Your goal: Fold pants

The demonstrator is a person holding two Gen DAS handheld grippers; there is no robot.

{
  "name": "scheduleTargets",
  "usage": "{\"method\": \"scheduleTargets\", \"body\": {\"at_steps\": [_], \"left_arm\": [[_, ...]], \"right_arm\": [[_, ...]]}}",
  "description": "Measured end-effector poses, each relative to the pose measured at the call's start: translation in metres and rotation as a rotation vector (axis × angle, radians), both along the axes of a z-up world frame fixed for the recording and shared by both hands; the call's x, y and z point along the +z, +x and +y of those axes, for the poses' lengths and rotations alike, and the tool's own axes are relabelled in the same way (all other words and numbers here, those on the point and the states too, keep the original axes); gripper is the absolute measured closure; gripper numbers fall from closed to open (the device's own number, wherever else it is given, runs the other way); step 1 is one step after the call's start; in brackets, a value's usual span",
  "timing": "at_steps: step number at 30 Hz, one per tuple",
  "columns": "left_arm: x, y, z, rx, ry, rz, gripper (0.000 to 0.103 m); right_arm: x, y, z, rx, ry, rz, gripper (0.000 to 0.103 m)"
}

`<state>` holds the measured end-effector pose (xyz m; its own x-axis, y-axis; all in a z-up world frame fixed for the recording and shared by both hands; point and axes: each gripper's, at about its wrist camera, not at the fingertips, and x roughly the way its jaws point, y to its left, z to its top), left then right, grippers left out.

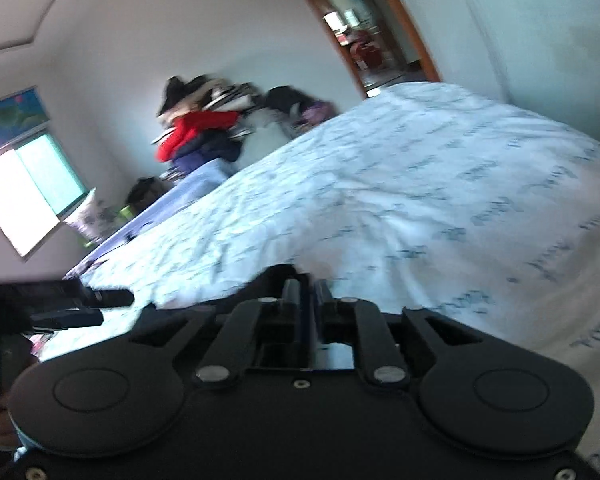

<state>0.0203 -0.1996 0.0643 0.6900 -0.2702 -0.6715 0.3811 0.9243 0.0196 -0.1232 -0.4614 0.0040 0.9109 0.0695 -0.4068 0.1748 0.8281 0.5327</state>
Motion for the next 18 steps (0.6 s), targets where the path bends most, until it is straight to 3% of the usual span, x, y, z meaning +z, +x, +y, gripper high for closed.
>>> {"method": "scheduleTargets", "body": {"at_steps": [3,8,10,11,12,15,18], "left_arm": [[-0.012,-0.002,0.028,0.059,0.078,-0.043,0.013],[-0.033,-0.002,0.061,0.113,0.12,-0.005,0.013],[-0.038,-0.002,0.072,0.118,0.11,0.006,0.012],[-0.04,0.0,0.076,0.124,0.11,0.009,0.012],[-0.043,0.0,0.078,0.128,0.114,0.009,0.012],[-0.046,-0.003,0.078,0.11,0.121,0.003,0.012],[-0.048,-0.002,0.076,0.098,0.118,0.0,0.012]], "right_arm": [[0.0,0.02,0.01,0.044,-0.012,0.01,0.064],[-0.01,0.057,0.017,0.079,-0.006,0.079,0.059],[-0.014,0.066,0.016,0.093,0.025,0.084,0.068],[-0.015,0.069,0.016,0.095,0.022,0.093,0.083],[-0.014,0.069,0.02,0.094,-0.007,0.097,0.091],[-0.008,0.063,0.019,0.045,-0.084,0.109,0.099],[-0.013,0.067,0.016,0.047,-0.076,0.137,0.099]]}}
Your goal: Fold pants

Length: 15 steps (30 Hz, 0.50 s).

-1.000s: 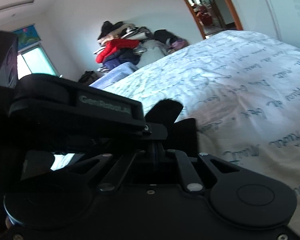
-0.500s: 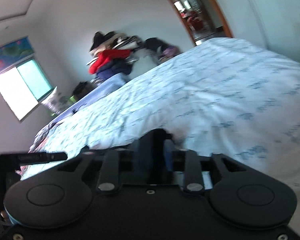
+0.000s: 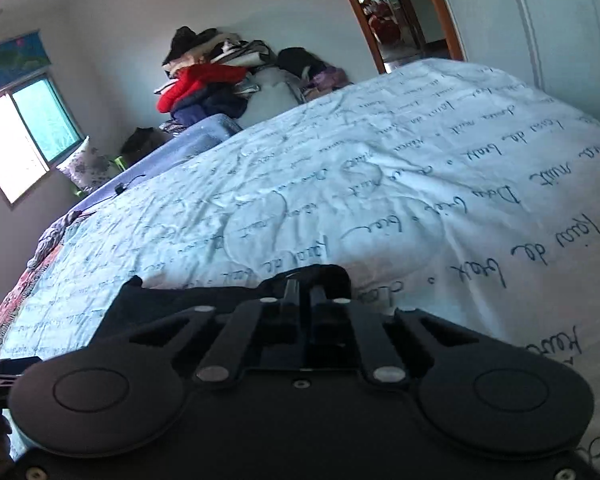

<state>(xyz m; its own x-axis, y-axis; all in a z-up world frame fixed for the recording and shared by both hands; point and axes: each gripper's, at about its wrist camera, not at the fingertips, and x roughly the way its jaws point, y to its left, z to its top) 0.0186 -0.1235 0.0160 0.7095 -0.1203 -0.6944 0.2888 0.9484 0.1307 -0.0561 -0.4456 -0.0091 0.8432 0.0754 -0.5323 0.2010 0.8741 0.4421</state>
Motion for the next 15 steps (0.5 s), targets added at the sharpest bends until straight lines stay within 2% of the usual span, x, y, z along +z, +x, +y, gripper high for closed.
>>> {"method": "scheduleTargets", "body": {"at_steps": [1,3,6,8,13,15], "left_arm": [[-0.001,0.001,-0.002,-0.003,0.005,0.006,0.012],[-0.003,0.0,-0.005,-0.013,0.004,0.01,0.012],[-0.002,-0.005,-0.005,-0.031,-0.006,-0.003,0.012],[-0.001,-0.007,-0.006,-0.041,-0.008,-0.006,0.012],[0.0,-0.007,-0.009,-0.045,-0.015,0.004,0.012],[-0.001,-0.008,-0.011,-0.052,-0.015,0.008,0.011]], "right_arm": [[-0.001,0.001,0.003,0.001,-0.017,0.015,0.098],[0.002,-0.006,0.007,-0.032,-0.046,0.021,0.082],[0.013,-0.035,0.005,-0.063,-0.008,-0.026,0.082],[0.018,-0.055,0.012,-0.042,-0.004,-0.03,0.082],[0.026,-0.089,0.044,0.031,-0.094,0.0,0.078],[0.028,-0.095,0.053,0.049,-0.13,0.011,0.067]]}}
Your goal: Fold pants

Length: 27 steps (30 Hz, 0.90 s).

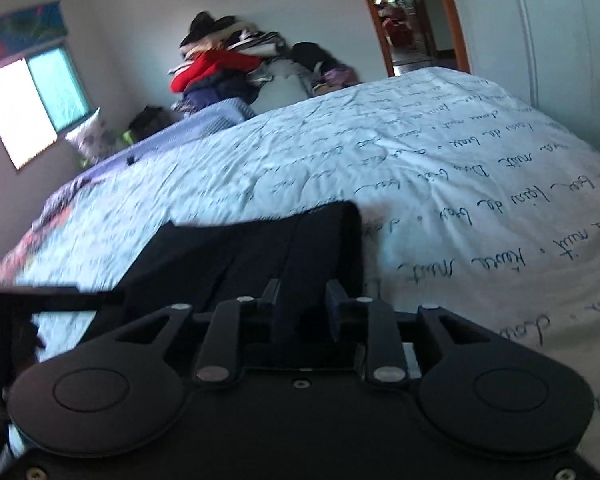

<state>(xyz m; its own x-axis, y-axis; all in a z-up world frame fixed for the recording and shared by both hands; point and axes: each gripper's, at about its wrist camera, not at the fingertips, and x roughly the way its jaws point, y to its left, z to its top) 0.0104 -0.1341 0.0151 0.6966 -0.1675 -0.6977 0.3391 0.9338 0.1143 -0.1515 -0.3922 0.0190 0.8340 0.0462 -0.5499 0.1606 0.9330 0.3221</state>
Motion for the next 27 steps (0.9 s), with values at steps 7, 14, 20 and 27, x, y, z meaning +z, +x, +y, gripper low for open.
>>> {"method": "scheduleTargets", "body": {"at_steps": [7,14,20,27], "left_arm": [[-0.009,-0.009,-0.015,-0.051,0.059,-0.009,0.011],[-0.007,-0.015,-0.018,-0.068,0.091,-0.045,0.009],[-0.01,-0.008,-0.014,-0.057,0.074,-0.013,0.007],[0.001,0.0,-0.018,-0.043,0.066,-0.039,0.006]], "right_arm": [[-0.011,0.009,0.014,0.041,-0.051,0.046,0.056],[-0.013,-0.001,0.006,-0.006,-0.035,0.036,0.096],[-0.019,-0.001,-0.002,-0.038,0.002,0.076,0.09],[0.025,0.056,0.009,0.077,-0.158,-0.024,0.08]]}}
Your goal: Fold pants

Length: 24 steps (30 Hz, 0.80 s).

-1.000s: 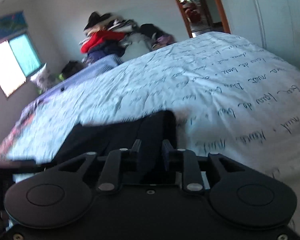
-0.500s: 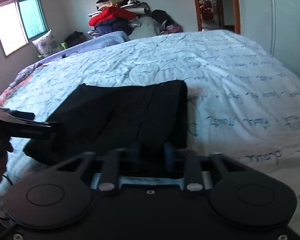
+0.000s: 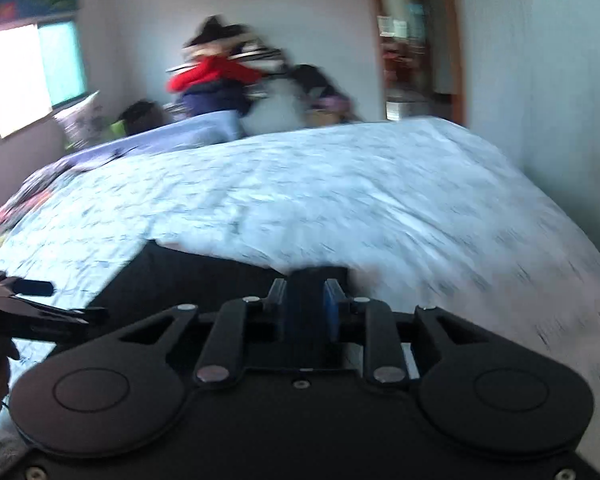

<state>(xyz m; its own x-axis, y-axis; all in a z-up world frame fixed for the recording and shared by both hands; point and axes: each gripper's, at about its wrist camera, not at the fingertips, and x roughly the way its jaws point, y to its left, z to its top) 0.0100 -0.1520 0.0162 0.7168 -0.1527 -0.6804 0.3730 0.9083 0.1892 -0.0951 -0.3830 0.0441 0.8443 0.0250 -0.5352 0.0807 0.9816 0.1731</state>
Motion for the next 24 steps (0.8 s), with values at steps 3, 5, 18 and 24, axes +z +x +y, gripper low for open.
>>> {"method": "scheduleTargets", "body": {"at_steps": [3,5,18,24], "left_arm": [[-0.009,0.003,-0.004,-0.012,0.019,0.024,0.006],[-0.017,0.004,-0.005,-0.019,0.044,0.041,0.005],[-0.018,-0.003,0.004,-0.032,0.034,0.011,0.003],[-0.011,-0.011,0.014,-0.026,-0.012,0.021,0.004]], "right_arm": [[-0.03,0.046,-0.004,0.058,0.018,0.122,0.081],[-0.048,0.062,-0.014,0.033,0.022,0.166,0.081],[-0.043,0.092,0.037,0.099,-0.126,0.217,0.084],[0.001,0.103,0.079,0.227,-0.148,0.073,0.083]]}}
